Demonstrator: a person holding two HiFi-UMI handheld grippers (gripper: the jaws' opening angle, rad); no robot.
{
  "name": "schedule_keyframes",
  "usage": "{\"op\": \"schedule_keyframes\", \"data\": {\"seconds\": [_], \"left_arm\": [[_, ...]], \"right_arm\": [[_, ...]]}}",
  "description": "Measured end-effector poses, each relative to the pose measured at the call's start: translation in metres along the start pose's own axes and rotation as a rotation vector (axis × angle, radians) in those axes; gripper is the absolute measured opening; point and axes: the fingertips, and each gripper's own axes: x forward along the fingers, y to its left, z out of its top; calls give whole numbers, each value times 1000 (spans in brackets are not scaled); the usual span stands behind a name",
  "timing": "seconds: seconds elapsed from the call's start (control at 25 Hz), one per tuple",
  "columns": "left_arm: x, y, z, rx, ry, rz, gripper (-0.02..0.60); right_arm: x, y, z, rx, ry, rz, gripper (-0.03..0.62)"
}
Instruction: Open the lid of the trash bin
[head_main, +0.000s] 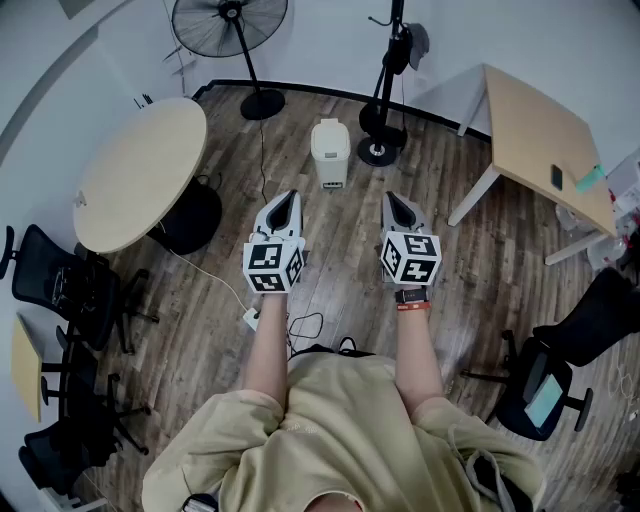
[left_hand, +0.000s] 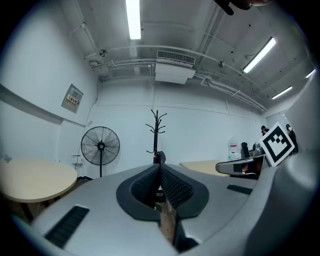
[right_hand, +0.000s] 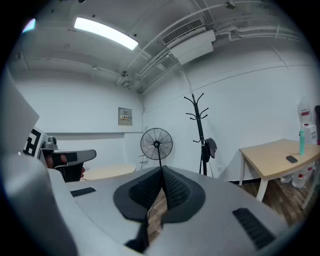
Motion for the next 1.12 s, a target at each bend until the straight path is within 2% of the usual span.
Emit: {"op": "schedule_keyframes", "data": {"seconds": [0.4,0.68,1.12], "left_arm": [[42,-14,-21,-19,29,-5,23],[93,-9,-26,-17,30,-33,23],[207,68,-22,-21,33,-67,23]], "right_arm": [[23,-35,-15,34,36,15,14],[69,-55,-2,49,24,20,15],[206,-56,16,66,35,41,15]]}}
